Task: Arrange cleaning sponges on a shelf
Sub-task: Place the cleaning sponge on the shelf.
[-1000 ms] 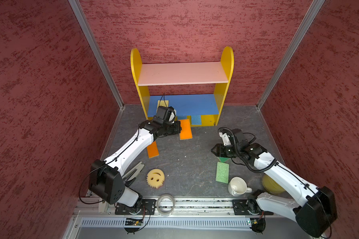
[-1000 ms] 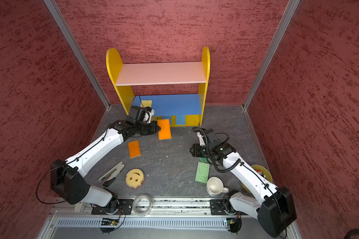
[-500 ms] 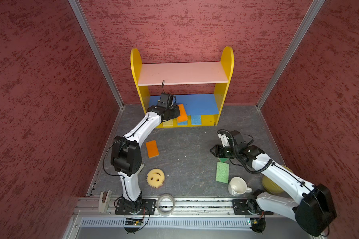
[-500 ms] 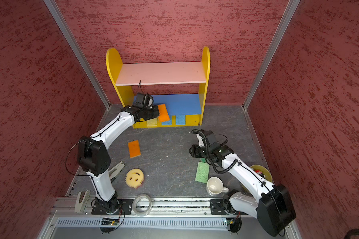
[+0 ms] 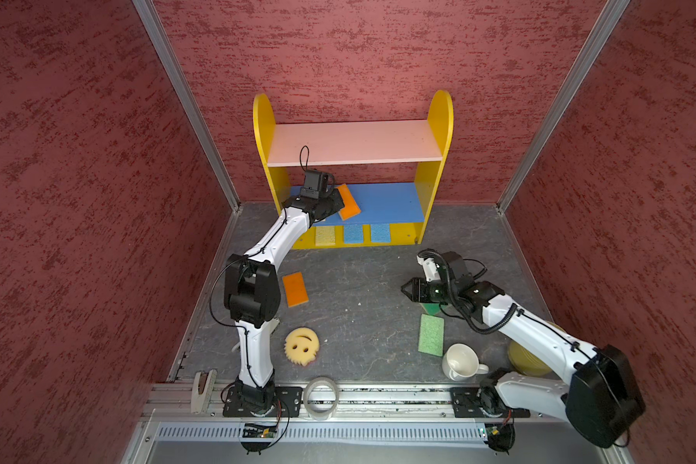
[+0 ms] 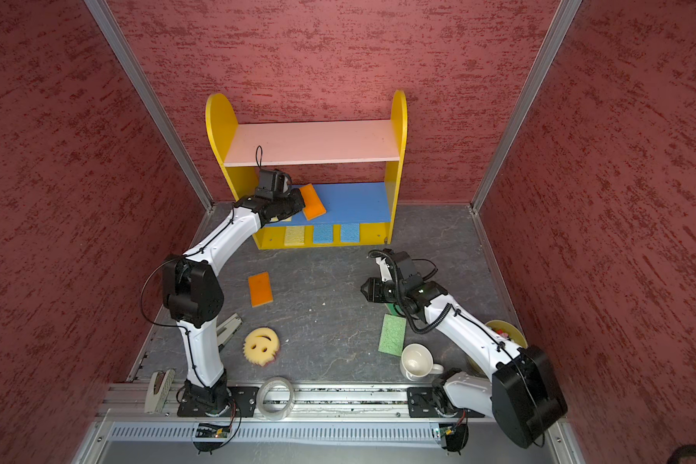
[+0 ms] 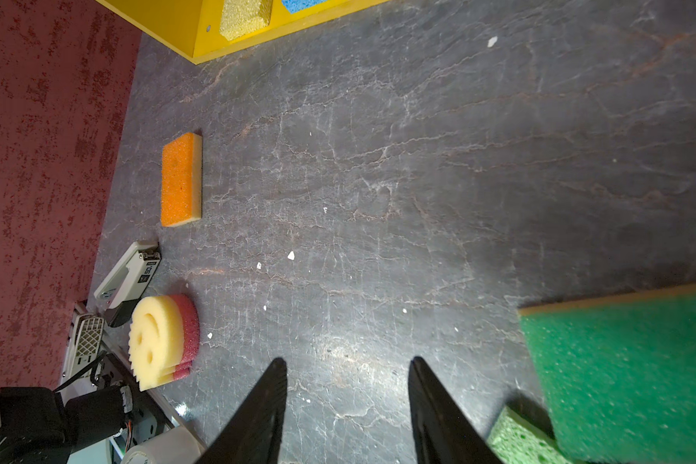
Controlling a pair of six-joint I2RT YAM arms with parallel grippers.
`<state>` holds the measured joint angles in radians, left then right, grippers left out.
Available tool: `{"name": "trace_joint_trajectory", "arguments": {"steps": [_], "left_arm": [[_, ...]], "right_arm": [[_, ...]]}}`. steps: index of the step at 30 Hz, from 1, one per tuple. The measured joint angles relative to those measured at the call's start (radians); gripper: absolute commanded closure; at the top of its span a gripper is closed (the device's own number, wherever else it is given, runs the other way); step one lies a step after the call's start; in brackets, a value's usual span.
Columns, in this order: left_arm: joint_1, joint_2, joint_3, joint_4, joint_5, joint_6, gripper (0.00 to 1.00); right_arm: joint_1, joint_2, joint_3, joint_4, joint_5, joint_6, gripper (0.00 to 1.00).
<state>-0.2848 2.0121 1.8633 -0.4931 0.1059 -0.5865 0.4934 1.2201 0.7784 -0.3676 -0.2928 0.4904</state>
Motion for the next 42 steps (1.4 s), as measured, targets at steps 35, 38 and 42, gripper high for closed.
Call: {"name": "trace_joint_trajectory", "arguments": {"steps": [35, 38, 42], "left_arm": [[-0.003, -0.072, -0.117, 0.032, 0.042, -0.026, 0.75], [-0.003, -0.072, -0.119, 0.034, 0.034, -0.026, 0.75], [-0.004, -0.072, -0.122, 0.037, 0.019, -0.026, 0.74]], "right_arm": [[0.002, 0.554, 0.525, 0.461, 0.118, -0.136, 0.8], [0.002, 0.616, 0.525, 0.556, 0.132, -0.144, 0.79], [0.003, 0.699, 0.556, 0.654, 0.142, -0.142, 0.79]]}}
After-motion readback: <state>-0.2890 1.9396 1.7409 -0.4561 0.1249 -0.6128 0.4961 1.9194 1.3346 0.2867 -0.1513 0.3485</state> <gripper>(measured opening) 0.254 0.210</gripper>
